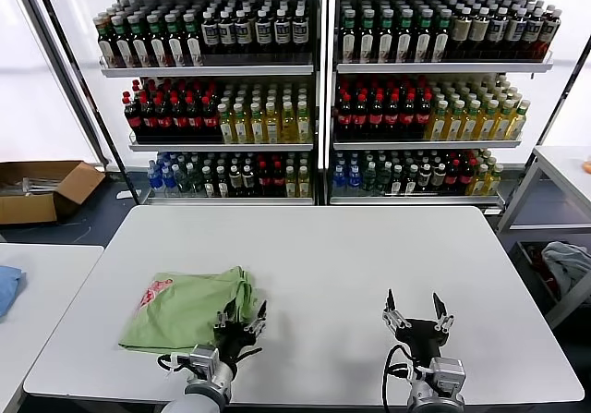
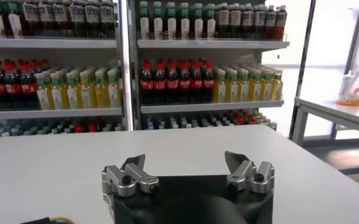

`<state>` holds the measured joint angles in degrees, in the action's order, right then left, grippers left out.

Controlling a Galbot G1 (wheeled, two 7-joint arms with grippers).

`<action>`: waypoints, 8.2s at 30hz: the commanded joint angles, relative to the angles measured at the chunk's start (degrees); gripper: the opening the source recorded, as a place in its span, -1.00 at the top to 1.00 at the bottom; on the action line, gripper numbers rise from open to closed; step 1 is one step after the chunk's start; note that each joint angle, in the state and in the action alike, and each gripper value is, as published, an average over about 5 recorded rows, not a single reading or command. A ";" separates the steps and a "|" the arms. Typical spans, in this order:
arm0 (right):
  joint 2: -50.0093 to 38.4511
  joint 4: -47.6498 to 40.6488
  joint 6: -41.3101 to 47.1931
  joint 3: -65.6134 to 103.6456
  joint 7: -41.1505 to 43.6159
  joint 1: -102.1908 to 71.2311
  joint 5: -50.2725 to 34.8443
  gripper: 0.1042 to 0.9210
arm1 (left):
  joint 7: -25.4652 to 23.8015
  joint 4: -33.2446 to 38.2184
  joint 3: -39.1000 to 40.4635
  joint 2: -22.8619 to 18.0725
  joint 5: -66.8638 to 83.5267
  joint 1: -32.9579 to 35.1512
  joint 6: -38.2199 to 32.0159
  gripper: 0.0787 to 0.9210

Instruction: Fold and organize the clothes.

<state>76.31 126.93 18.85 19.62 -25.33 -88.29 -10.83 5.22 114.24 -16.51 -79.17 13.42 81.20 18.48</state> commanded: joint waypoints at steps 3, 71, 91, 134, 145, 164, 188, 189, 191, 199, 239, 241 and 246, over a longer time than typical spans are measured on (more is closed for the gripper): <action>-0.04 -0.03 -0.02 0.07 -0.03 0.09 0.00 -0.76 | -0.35 14.62 -2.38 0.54 23.01 0.06 -1.47 -0.72; 0.15 0.24 0.25 -1.48 0.50 0.71 0.67 -0.76 | -6.46 -11.80 -22.40 10.71 13.37 -0.46 2.39 -0.30; -0.03 0.61 0.12 -1.21 0.39 0.93 0.53 -0.76 | -6.44 -13.18 -28.04 13.69 15.32 -1.26 2.65 0.85; 2.85 -0.53 -1.54 0.22 0.22 -3.96 3.73 -0.76 | 1.15 -2.58 9.50 -1.12 -6.12 -7.79 5.86 0.85; 4.10 -3.13 -0.87 -1.50 0.26 -1.88 5.42 -0.76 | 1.79 0.33 9.68 -2.53 5.39 -9.88 0.33 0.78; 3.31 -5.65 7.80 -5.44 -0.44 8.73 -22.58 -0.76 | 4.60 5.64 2.62 0.00 2.62 -7.67 0.18 -0.50; 2.23 -13.98 14.37 -14.63 -9.20 20.45 -33.33 -0.66 | 8.11 7.65 -4.61 4.43 0.82 -3.21 4.51 -0.77; 2.34 -14.25 14.36 -14.77 -9.16 20.47 -33.06 -0.61 | 8.12 7.60 -4.57 4.37 0.82 -3.19 4.50 -0.77; 2.58 -14.79 14.35 -14.96 -8.96 20.51 -32.61 -0.46 | 8.16 7.42 -4.48 4.22 0.79 -3.08 4.48 -0.77; 3.11 -15.35 14.35 -14.91 -7.97 20.35 -32.64 0.07 | 8.30 6.96 -4.63 3.96 1.03 -2.68 4.48 -0.77; -7.52 -10.80 3.69 -2.85 5.82 20.50 9.33 0.43 | 8.31 9.11 -2.86 1.35 0.14 -0.15 4.53 -0.77; -5.97 -10.85 4.11 -5.75 6.23 20.35 9.48 0.28 | 8.31 9.44 -2.91 1.26 0.15 0.01 4.52 -0.77; -1.33 -14.83 6.86 -12.43 3.66 21.55 2.24 -0.06 | 8.31 10.12 -3.18 1.32 0.12 0.85 4.46 -0.77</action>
<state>67.52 113.66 26.94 15.61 -20.66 -67.95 -11.69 13.53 123.86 -19.54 -77.89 13.63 81.22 22.99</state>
